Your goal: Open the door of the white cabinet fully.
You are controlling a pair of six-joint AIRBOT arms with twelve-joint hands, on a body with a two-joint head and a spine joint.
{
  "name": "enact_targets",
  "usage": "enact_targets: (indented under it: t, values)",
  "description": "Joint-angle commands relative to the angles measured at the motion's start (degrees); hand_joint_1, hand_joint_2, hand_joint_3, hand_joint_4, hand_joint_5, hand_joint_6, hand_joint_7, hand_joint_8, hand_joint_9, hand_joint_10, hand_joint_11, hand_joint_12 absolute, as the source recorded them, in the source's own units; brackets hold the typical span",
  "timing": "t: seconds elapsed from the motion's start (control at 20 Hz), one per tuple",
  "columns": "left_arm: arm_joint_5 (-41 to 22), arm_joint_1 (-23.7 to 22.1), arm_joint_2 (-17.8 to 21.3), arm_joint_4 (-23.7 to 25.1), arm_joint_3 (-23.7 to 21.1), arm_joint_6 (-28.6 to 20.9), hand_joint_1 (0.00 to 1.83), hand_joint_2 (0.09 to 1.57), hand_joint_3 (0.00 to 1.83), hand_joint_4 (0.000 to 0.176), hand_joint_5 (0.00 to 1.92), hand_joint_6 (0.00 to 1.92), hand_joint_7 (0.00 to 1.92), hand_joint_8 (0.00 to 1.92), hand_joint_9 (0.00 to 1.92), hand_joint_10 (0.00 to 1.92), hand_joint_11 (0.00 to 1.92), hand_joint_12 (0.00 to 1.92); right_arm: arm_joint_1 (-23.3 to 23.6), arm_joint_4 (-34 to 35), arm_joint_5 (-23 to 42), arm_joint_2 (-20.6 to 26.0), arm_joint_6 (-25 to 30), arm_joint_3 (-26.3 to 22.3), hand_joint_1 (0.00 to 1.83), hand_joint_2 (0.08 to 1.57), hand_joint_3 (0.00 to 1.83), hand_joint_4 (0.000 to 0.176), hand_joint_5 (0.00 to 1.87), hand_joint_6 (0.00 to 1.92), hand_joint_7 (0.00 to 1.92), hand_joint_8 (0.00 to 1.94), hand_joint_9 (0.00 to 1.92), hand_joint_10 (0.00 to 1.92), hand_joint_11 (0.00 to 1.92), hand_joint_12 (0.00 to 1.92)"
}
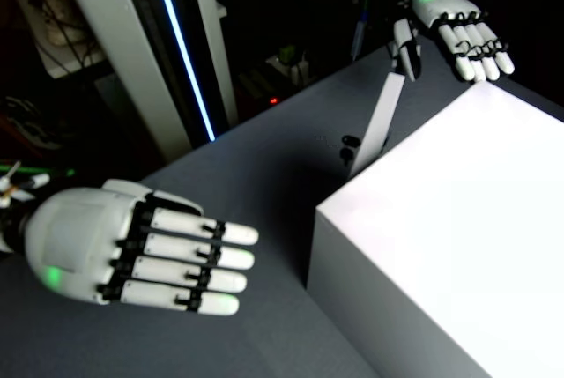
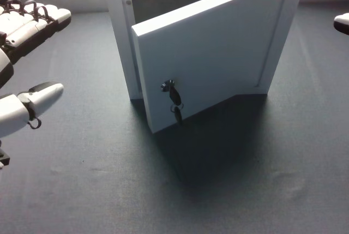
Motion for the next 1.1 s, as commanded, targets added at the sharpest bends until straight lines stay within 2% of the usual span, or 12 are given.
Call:
enact_targets:
  t: [0.0,0.15,0.4,0.7,0.95,1.0,1.05]
  values:
    - [-6.9,-0.6,0.1,-0.2,0.3,-0.3,0.28,1.4,0.01,0.0,0.12,0.01,0.11,0.01,0.11,0.01,0.0,0.39,0.4,1.9,6.8,0.1,0.4,0.5,0.49,1.35,0.0,0.0,0.23,0.0,0.22,0.0,0.18,0.0,0.14,0.11]
    - [-6.2,-1.0,-0.3,1.8,0.3,-1.7,0.32,1.41,0.0,0.0,0.14,0.0,0.14,0.0,0.12,0.0,0.0,0.44,0.4,1.8,6.8,0.1,0.5,0.5,0.52,1.36,0.0,0.0,0.24,0.0,0.23,0.0,0.19,0.0,0.16,0.1]
    - [-5.6,-2.3,-1.6,6.2,0.3,-5.1,0.27,1.41,0.0,0.0,0.16,0.0,0.17,0.0,0.19,0.0,0.0,0.56,0.4,1.8,6.8,0.0,0.6,0.5,0.5,1.35,0.0,0.0,0.24,0.0,0.23,0.0,0.19,0.0,0.17,0.09]
    - [-4.1,-4.4,-3.1,9.8,0.7,-6.7,0.19,1.47,0.01,0.0,0.11,0.0,0.17,0.0,0.19,0.0,0.0,0.56,0.4,1.8,6.7,-0.1,0.6,0.5,0.45,1.36,0.0,0.0,0.24,0.0,0.22,0.0,0.17,0.0,0.16,0.05]
    - [-1.3,-7.2,-5.3,11.9,1.9,-7.2,0.21,1.48,0.0,0.0,0.09,0.0,0.14,0.0,0.17,0.0,0.0,0.72,0.4,1.8,6.7,-0.1,0.6,0.5,0.46,1.36,0.0,0.0,0.24,0.0,0.22,0.0,0.18,0.0,0.17,0.05]
    - [-0.9,-7.6,-5.7,12.4,2.0,-7.5,0.2,1.47,0.0,0.0,0.11,0.0,0.15,0.0,0.22,0.01,0.0,0.82,0.4,1.8,6.7,-0.1,0.6,0.5,0.46,1.36,0.0,0.0,0.24,0.0,0.22,0.0,0.18,0.0,0.18,0.05]
    - [-0.5,-8.1,-6.1,13.1,2.3,-8.1,0.22,1.47,0.0,0.0,0.1,0.0,0.08,0.01,0.13,0.01,0.0,0.68,0.4,1.8,6.7,-0.1,0.6,0.6,0.45,1.35,0.0,0.0,0.24,0.0,0.21,0.0,0.18,0.0,0.18,0.05]
